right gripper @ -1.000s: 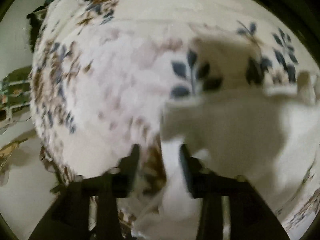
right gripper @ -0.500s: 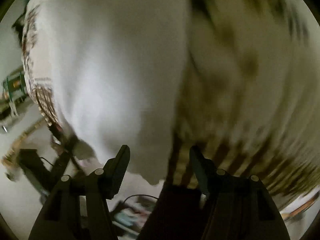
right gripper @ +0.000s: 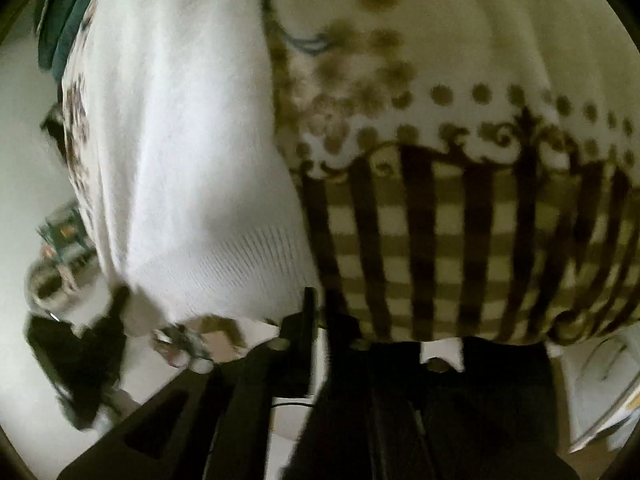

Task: Fold small clothes

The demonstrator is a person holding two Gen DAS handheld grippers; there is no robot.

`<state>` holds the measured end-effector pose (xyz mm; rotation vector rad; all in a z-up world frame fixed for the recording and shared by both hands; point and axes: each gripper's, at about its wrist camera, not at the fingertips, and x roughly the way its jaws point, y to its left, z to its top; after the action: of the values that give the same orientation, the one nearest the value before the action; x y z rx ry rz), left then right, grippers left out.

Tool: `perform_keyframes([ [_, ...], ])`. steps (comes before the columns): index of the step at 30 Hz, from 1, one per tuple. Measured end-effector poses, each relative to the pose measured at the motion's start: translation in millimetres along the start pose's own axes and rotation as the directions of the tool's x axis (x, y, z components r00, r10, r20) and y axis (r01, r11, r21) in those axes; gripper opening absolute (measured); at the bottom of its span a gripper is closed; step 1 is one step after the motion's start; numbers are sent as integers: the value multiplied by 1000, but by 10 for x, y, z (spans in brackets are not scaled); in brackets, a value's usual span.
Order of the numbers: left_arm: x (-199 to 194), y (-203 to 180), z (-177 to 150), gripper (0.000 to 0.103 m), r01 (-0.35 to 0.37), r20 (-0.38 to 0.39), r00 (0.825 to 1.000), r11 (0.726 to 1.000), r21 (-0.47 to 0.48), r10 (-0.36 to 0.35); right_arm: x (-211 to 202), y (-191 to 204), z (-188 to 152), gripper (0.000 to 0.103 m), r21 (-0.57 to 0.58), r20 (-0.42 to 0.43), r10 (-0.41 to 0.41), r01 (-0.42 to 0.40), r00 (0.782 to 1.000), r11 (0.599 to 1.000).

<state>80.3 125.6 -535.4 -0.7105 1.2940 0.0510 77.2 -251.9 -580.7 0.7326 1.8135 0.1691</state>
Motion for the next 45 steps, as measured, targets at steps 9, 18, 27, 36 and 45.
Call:
perform_keyframes([
  [9,64,101,147,5,45,-80,996,997,57,-40,0,23,-23,5,45,98,-44,40,994,998],
  [18,19,182,161,5,73,-150,987,992,101,-57,-379,125,-611,2,31,122,-186,184,975,982],
  [27,342,394,437,19,55,-224,974,994,99,-32,59,338,-430,15,31,36,-178,177,983,984],
  [36,100,-426,1345,49,184,-56,983,969,166,-177,-872,510,173,59,44,147,-51,45,988,998],
  [45,1298,-1621,2769,49,234,-70,972,939,253,-224,-1702,644,1860,59,-11,379,55,-55,924,998],
])
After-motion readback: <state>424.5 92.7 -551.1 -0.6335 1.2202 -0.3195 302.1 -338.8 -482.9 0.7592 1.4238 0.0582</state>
